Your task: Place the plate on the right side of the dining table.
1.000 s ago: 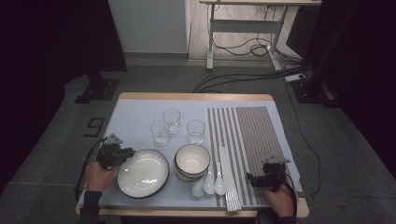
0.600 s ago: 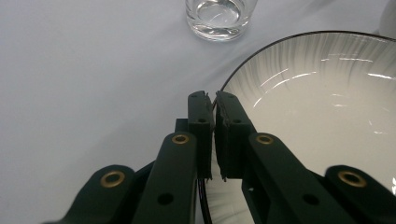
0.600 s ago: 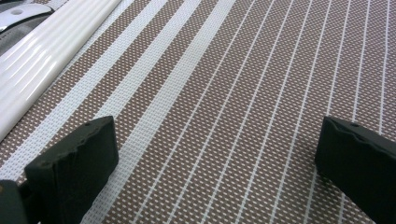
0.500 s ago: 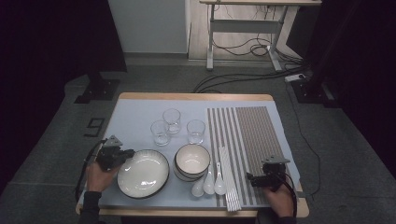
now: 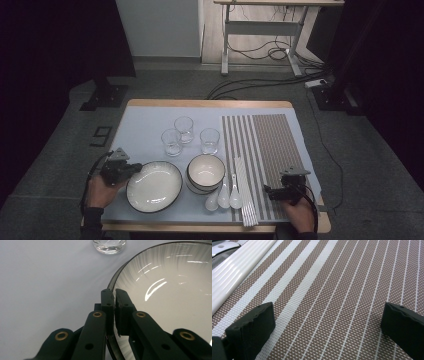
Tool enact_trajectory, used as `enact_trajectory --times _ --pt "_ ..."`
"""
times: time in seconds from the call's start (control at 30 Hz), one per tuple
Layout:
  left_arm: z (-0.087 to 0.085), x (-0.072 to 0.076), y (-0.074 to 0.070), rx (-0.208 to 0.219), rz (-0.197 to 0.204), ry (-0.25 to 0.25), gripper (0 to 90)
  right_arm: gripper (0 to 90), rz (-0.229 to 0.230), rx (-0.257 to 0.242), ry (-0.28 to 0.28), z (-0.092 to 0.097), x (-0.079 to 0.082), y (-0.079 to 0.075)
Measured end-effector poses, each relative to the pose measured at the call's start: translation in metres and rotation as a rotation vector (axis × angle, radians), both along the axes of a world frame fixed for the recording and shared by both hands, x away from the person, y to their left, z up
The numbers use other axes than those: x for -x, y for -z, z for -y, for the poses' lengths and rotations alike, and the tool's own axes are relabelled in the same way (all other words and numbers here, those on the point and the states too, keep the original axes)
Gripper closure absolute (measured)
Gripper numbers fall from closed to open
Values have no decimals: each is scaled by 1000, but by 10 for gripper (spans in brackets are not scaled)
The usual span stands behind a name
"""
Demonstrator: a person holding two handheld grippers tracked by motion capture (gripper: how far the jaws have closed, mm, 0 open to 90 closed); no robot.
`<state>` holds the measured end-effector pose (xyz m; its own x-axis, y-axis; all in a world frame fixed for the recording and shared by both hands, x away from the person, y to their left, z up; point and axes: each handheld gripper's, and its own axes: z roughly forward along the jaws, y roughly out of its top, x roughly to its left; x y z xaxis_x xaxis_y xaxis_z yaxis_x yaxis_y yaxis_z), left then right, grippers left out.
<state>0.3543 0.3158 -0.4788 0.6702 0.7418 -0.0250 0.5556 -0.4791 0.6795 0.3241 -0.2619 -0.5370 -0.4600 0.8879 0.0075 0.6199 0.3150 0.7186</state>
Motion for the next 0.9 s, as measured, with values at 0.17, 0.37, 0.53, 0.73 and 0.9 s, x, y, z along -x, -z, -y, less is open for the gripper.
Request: enact_trajectory --times 0.17,0.37,0.53,0.73,0.9 --pt "-1 1 0 -2 -28 15 853 0 0 0 0 0 0 0" --pt "5 -1 1 -6 -18 34 843 0 0 0 0 0 0 0" --pt "14 -5 3 -23 5 54 828 0 0 0 0 0 0 0" --pt "13 -2 5 -9 4 108 829 0 0 0 0 0 0 0" --pt "11 3 6 -3 0 120 826 0 0 0 0 0 0 0"
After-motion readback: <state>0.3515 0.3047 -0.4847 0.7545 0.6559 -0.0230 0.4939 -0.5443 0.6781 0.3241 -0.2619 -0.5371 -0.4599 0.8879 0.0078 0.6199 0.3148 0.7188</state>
